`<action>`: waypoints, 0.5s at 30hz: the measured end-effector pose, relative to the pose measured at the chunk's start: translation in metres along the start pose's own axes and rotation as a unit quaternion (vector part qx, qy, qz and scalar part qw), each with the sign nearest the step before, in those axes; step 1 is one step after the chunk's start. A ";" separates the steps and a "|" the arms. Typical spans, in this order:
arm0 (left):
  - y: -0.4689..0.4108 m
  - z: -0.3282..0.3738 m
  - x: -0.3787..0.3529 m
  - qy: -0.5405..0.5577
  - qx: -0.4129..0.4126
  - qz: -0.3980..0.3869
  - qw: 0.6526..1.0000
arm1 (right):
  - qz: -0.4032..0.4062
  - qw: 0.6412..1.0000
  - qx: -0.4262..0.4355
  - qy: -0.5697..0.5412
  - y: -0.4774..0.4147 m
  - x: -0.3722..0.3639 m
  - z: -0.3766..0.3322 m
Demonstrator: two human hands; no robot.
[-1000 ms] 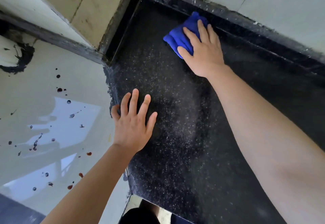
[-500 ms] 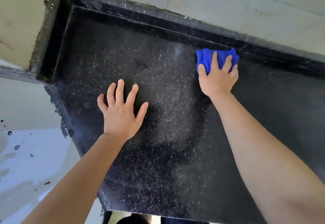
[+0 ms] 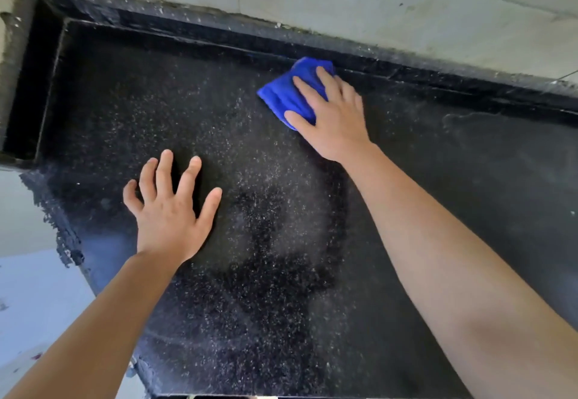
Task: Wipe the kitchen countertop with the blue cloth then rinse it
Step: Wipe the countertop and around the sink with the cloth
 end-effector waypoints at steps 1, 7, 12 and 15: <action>0.000 0.000 0.000 0.002 0.001 0.000 1.000 | 0.009 0.998 -0.056 -0.003 0.017 0.003 0.034; -0.001 0.002 -0.002 0.013 0.002 0.004 1.000 | 0.005 0.939 -0.343 -0.021 0.094 0.015 0.157; 0.000 -0.001 -0.002 0.008 -0.007 0.007 1.000 | 0.015 0.922 -0.384 -0.055 0.066 0.002 0.098; 0.000 -0.001 -0.002 0.003 -0.006 -0.001 1.000 | 0.044 0.959 -0.277 -0.050 0.062 -0.014 0.024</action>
Point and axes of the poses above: each hand's wrist, its own y-axis away from the middle knuckle, its own x-axis out of the back of the hand, z = x × y, the point moved 3 cm from there along -y, towards the middle knuckle, and after that the axes turned 6 degrees about x, right-handed, at the moved point
